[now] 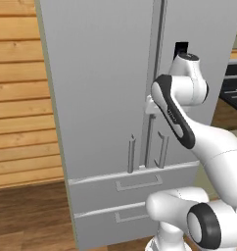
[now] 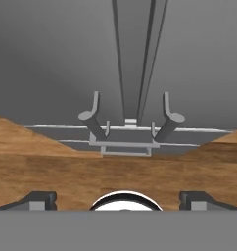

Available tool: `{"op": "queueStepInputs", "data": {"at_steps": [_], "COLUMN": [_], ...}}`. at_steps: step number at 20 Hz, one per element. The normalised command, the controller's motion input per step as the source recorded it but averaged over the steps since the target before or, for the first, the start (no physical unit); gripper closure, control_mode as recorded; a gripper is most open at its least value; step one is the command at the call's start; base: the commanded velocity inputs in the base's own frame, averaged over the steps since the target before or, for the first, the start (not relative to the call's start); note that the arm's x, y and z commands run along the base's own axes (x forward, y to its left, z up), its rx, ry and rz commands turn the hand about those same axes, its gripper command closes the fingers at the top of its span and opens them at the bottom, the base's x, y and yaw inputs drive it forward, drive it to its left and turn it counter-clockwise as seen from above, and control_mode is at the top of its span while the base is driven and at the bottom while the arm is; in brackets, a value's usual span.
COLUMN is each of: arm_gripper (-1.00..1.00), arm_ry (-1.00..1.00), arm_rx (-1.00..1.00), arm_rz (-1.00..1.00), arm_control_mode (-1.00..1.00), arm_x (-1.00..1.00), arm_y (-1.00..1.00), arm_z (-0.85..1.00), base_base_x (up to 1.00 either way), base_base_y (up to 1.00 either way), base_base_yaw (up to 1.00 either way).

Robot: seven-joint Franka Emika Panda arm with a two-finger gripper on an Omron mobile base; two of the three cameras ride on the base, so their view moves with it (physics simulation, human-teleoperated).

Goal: Take the strawberry from the fridge and place it on top of the pancake, located on the dining counter.

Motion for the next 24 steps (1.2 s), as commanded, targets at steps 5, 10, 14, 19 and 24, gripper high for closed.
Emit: {"op": "queueStepInputs", "data": {"at_steps": [5,10,14,19,24], "arm_gripper": [-1.0,-1.0,-1.0,-1.0,-1.0], "arm_ry": [0.01,0.04,0.0,-0.05,-0.13], "arm_rx": [0.01,0.01,0.05,0.04,0.02], "arm_rz": [0.0,0.0,0.0,0.0,0.0], "arm_control_mode": [-1.0,-1.0,-1.0,-1.0,-1.0], "arm_x": [-0.01,0.08,0.18,0.19,0.31], "arm_y": [-0.32,-0.39,-0.36,-0.31,-0.06], "arm_z": [-0.49,-0.78,-0.54,-0.45,-0.26], "base_base_x": [0.0,0.0,0.0,0.0,0.0], "base_base_y": [0.0,0.0,0.0,0.0,0.0], "base_base_yaw": [0.0,0.0,0.0,0.0,0.0]}}
